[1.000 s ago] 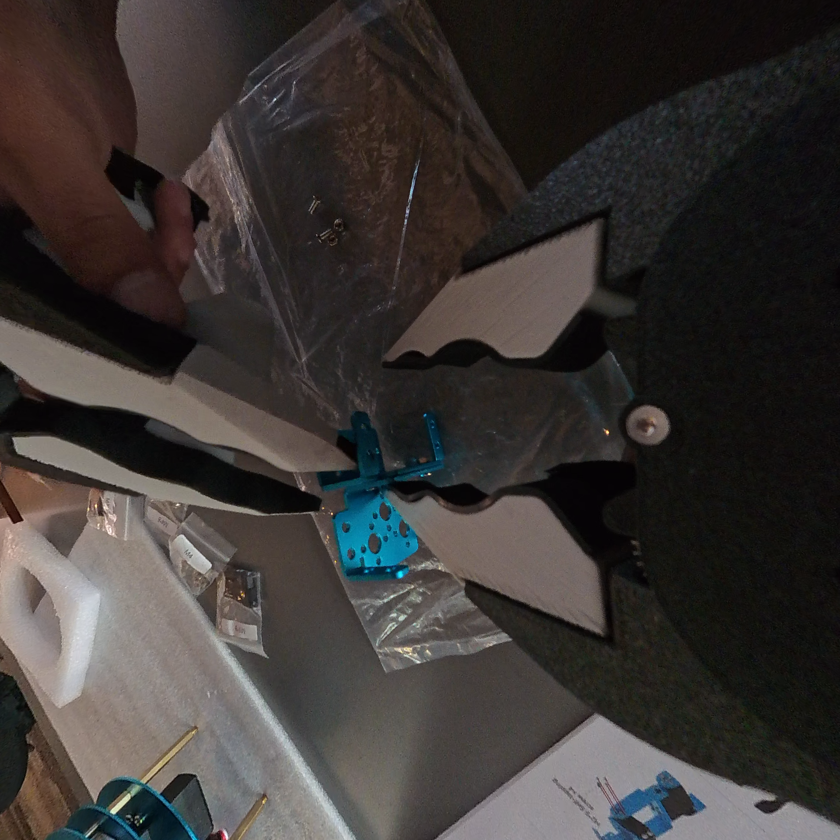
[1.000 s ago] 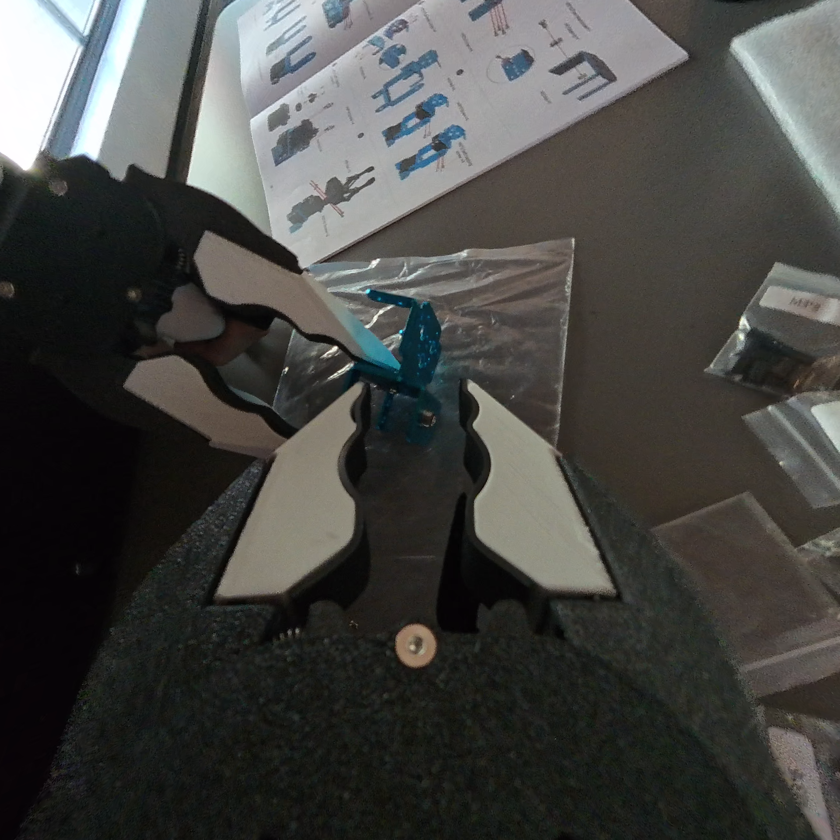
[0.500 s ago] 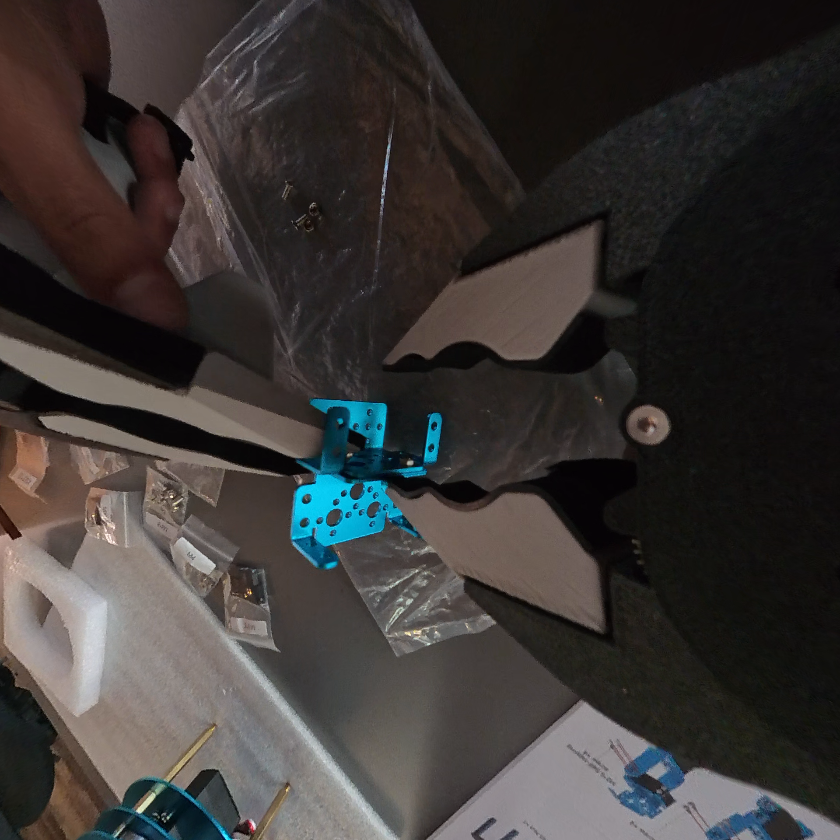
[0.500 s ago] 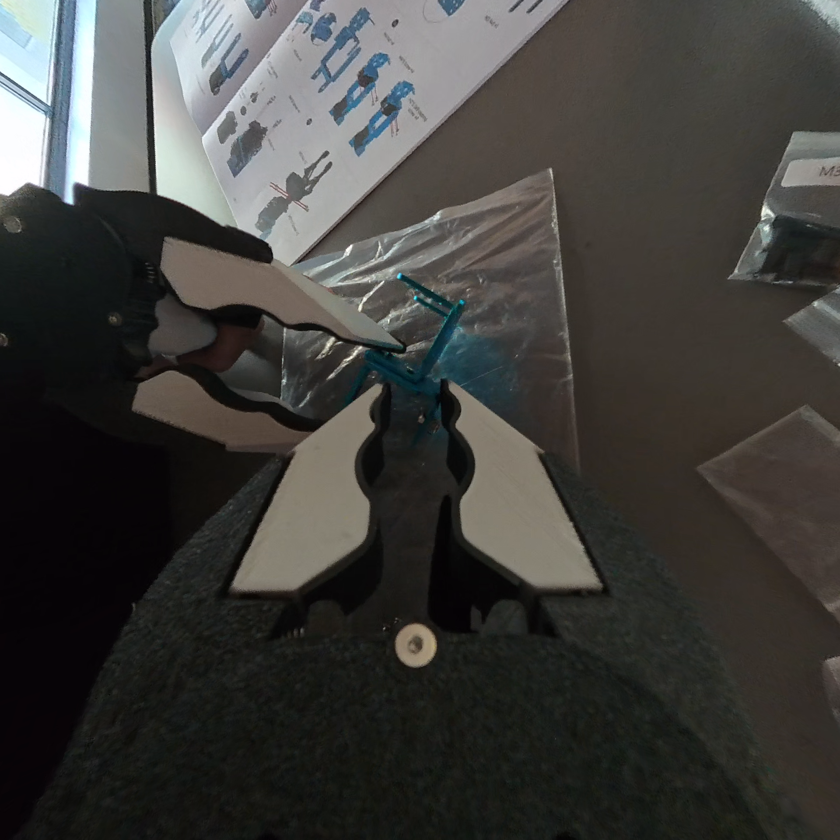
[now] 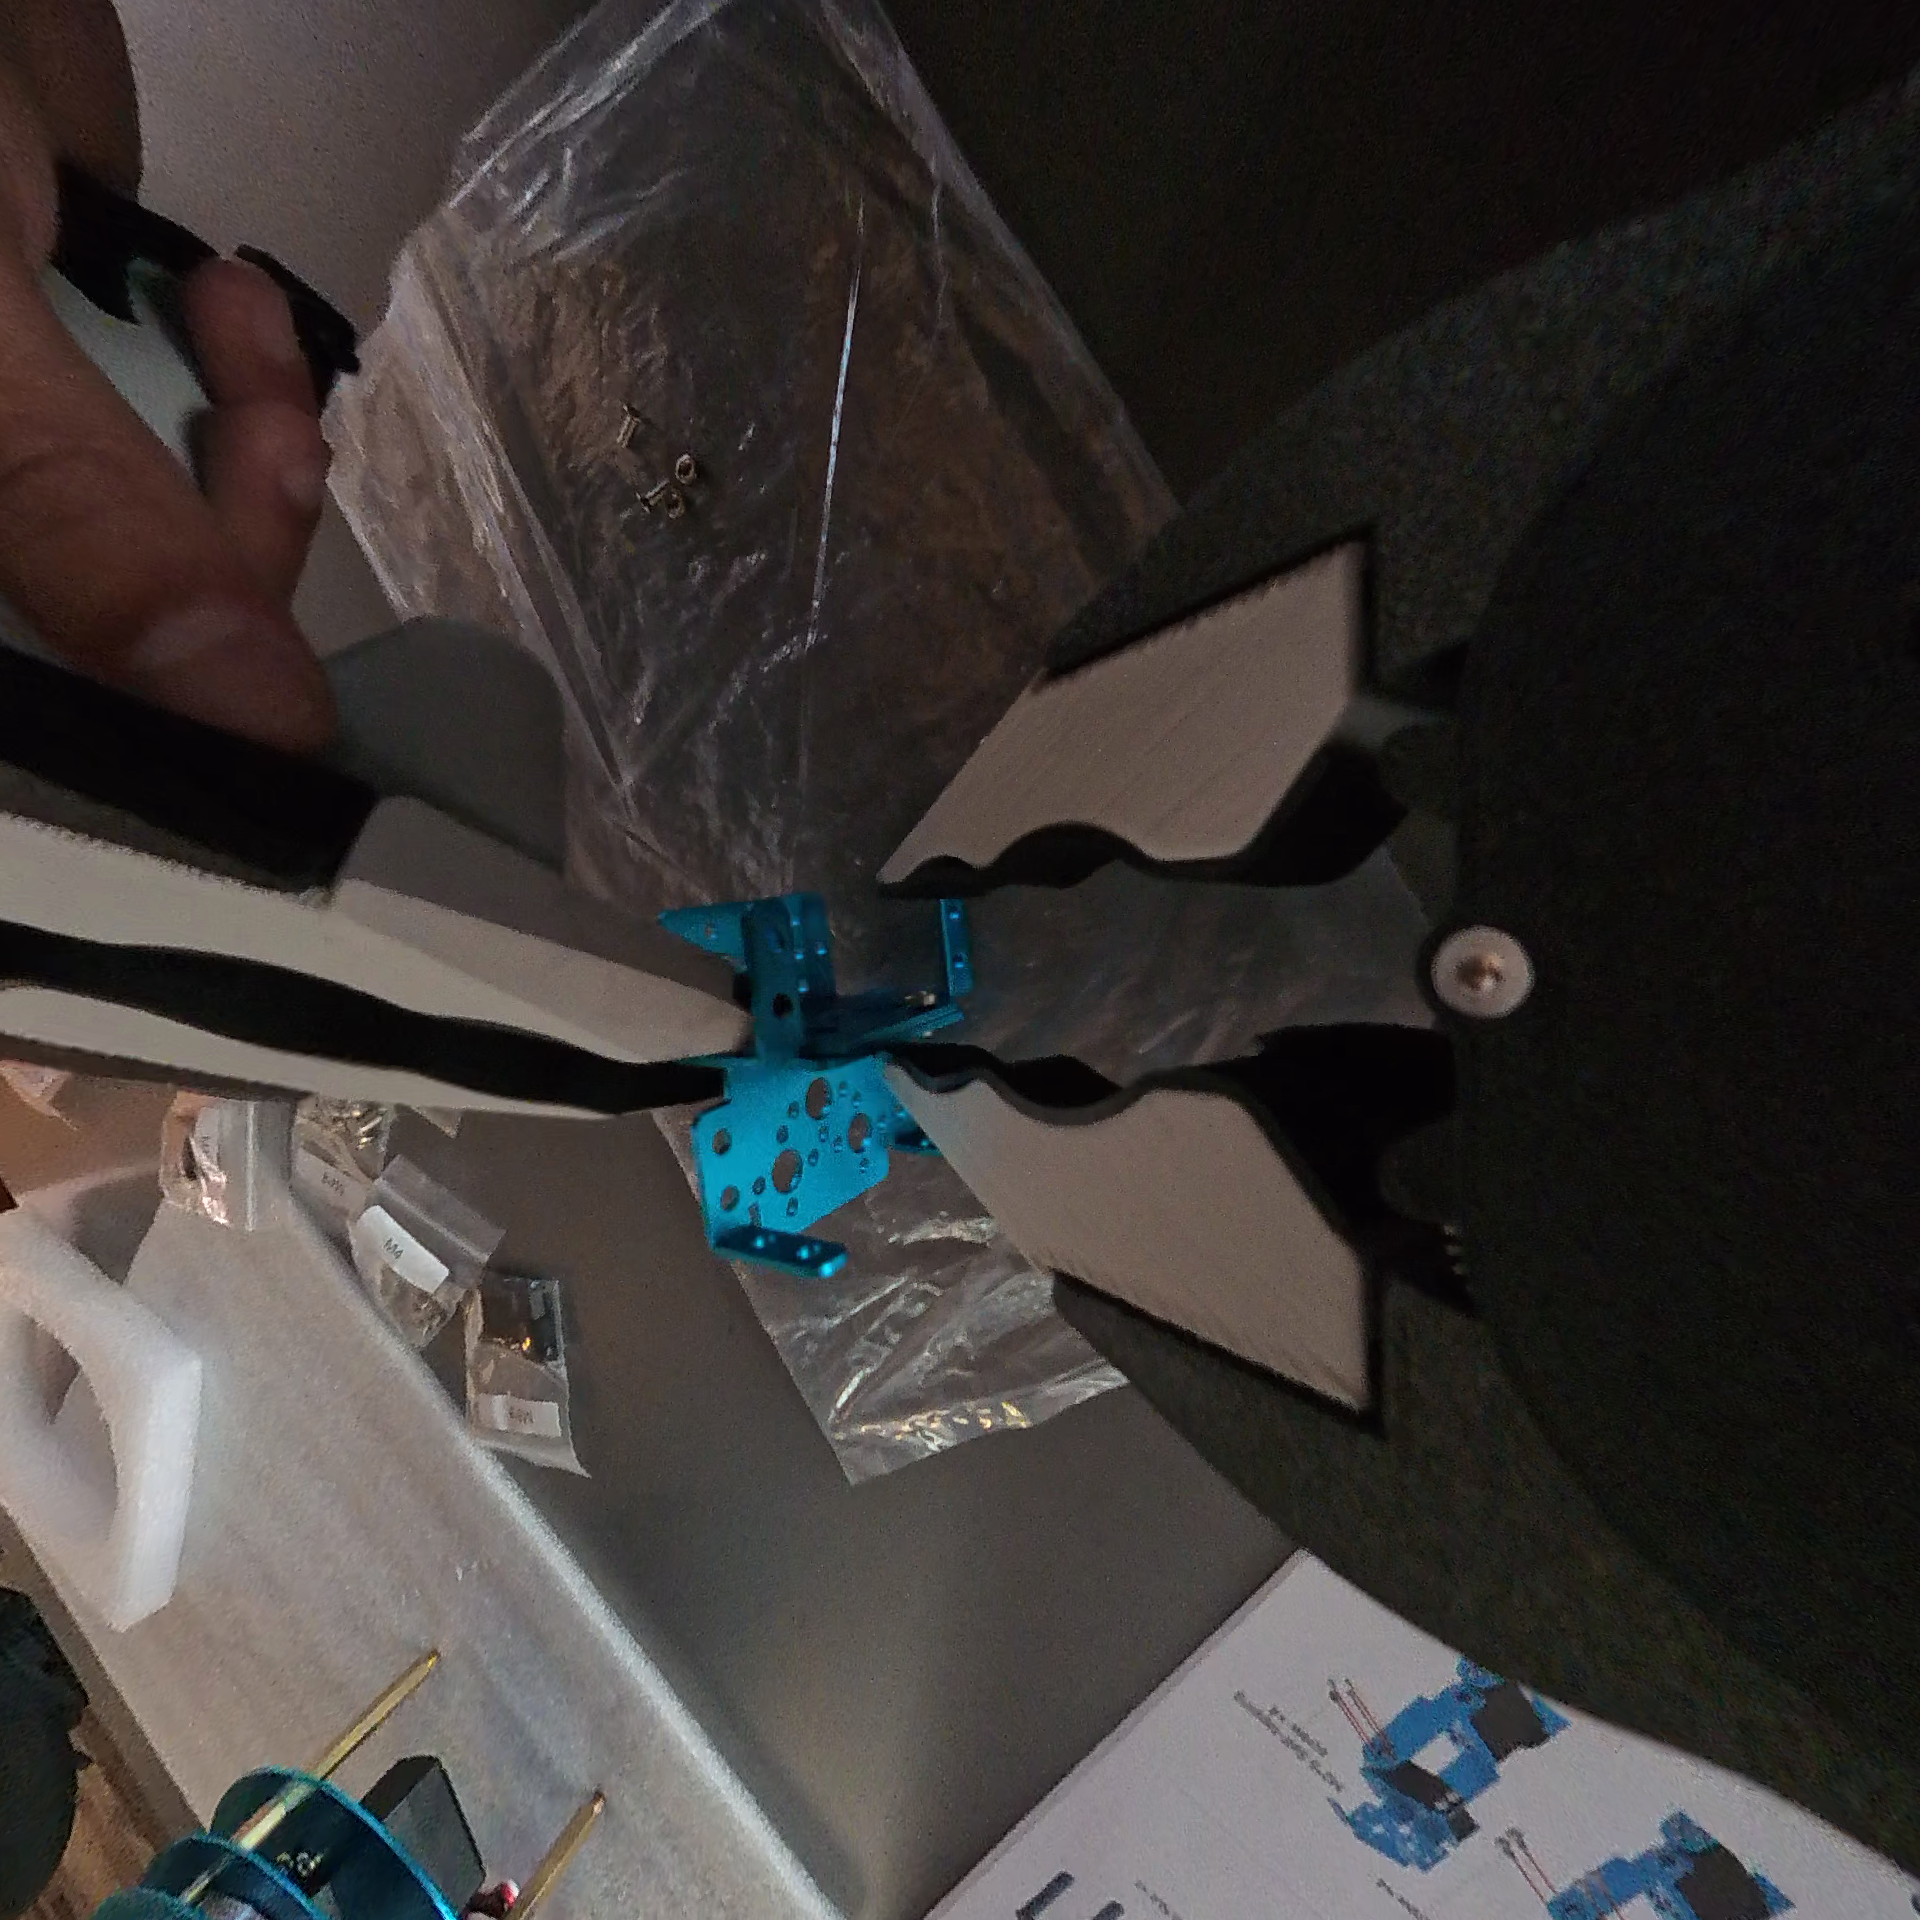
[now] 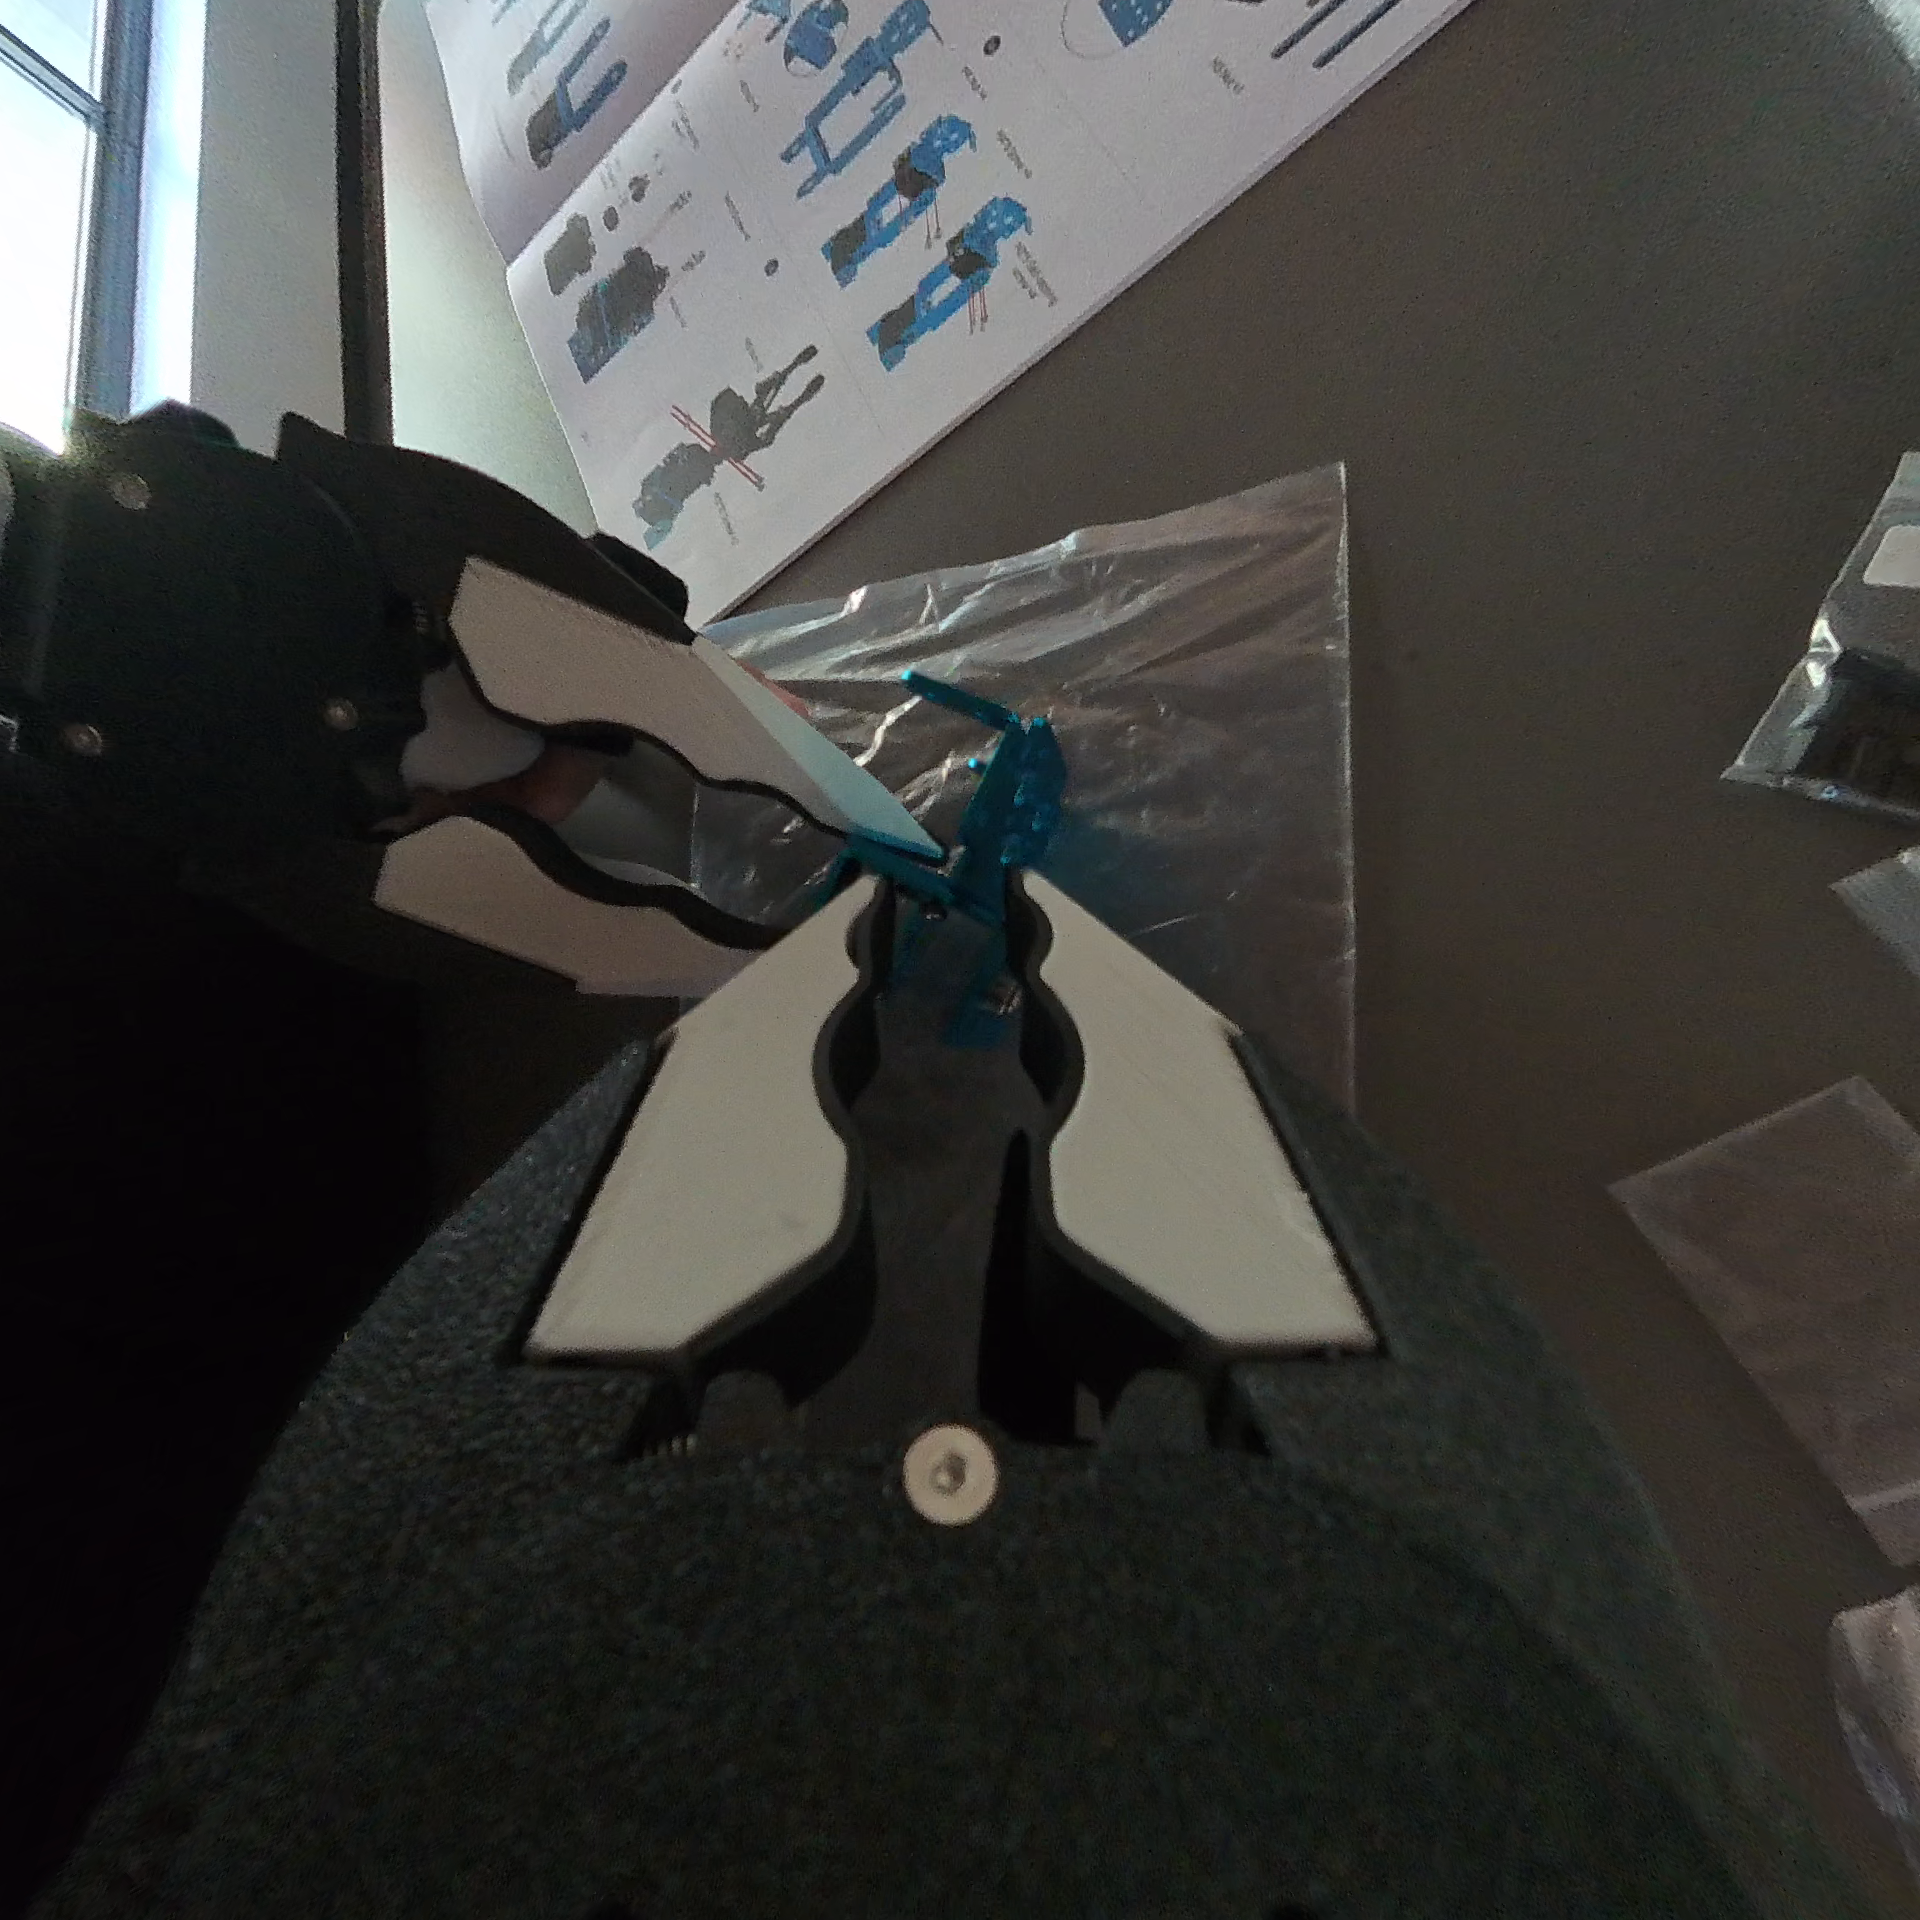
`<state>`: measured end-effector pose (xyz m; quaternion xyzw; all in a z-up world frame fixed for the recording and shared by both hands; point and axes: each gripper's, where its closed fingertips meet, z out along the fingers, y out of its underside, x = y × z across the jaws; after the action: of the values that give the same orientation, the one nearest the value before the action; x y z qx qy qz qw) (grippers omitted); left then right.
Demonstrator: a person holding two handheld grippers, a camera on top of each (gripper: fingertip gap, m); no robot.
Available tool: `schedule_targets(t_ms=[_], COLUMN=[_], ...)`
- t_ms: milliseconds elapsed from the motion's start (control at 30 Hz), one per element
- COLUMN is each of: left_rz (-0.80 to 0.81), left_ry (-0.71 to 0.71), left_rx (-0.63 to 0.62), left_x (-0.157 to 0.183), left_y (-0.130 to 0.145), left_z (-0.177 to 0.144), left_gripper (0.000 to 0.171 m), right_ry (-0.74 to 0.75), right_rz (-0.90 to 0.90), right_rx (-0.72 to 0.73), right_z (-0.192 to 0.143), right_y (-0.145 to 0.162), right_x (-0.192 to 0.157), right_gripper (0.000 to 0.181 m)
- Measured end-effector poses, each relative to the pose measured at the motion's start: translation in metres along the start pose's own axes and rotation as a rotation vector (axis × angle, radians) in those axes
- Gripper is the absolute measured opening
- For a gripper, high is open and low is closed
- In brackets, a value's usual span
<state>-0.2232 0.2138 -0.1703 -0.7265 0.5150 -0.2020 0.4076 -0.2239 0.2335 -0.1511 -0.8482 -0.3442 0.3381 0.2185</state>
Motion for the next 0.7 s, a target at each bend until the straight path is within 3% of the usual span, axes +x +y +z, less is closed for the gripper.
schedule_targets(t_ms=[233, 533, 700], left_rz=[-0.004, 0.044, 0.064], left_ry=[0.014, 0.014, 0.003], left_rx=[0.024, 0.091, 0.091], left_x=[0.001, -0.001, -0.003], left_y=[-0.001, -0.012, -0.013], left_z=[-0.004, -0.016, -0.014], left_gripper=[0.013, 0.016, 0.005], right_ry=[0.046, 0.063, 0.13], right_rz=[0.001, -0.047, -0.098], right_rx=[-0.019, -0.031, -0.055], right_z=[-0.001, 0.0, -0.002], right_y=[0.005, 0.005, 0.007], right_x=[-0.003, -0.01, -0.007], right_gripper=[0.022, 0.022, 0.022])
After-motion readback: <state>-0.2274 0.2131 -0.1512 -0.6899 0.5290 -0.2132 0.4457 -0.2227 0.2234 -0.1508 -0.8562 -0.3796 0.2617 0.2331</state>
